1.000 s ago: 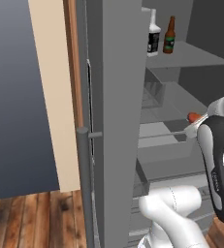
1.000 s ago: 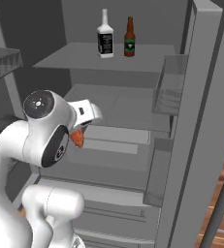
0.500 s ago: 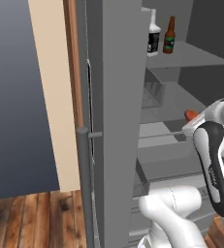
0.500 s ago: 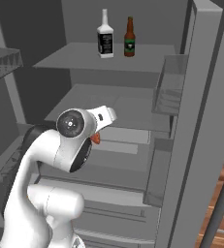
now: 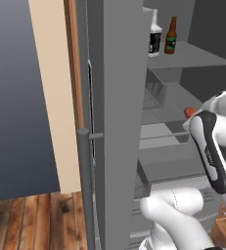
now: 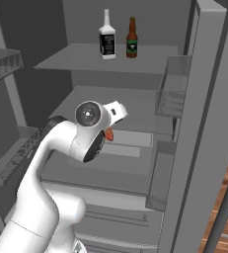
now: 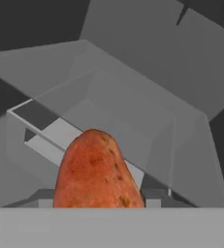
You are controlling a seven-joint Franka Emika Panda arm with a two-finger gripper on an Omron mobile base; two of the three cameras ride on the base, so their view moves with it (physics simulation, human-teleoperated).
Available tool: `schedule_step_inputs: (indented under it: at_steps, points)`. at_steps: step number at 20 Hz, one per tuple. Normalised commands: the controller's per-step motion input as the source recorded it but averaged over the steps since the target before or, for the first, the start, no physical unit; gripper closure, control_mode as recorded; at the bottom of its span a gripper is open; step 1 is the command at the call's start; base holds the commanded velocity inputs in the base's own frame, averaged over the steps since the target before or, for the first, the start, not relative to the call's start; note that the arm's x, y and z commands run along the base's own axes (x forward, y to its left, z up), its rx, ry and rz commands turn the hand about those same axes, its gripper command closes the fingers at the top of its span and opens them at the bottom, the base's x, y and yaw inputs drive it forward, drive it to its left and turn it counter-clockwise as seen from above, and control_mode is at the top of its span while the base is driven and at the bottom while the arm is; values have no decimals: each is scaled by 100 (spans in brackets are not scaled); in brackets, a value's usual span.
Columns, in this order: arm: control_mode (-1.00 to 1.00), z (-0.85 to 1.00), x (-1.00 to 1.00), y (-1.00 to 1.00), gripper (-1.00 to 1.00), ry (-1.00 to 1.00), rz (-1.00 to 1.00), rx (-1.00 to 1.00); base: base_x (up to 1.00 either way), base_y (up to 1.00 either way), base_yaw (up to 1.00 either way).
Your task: Place the liquor and beer on the top shelf of the fridge to keep them out of children's reach, and place the sweet potato on lower shelves for easy access.
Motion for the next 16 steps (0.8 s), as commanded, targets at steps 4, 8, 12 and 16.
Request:
schedule_step_inputs:
  at_steps: [4,8,12,16]
  points:
    - [-100,-5,41,0,100,3,3,-11,0,0,0]
    - [-100,-20,47,0,100,0,3,-5,0,0,0]
    - [-100,-23,56,0,100,0,5,-3,0,0,0]
    - [-100,-22,63,0,100,0,7,0,0,0,0]
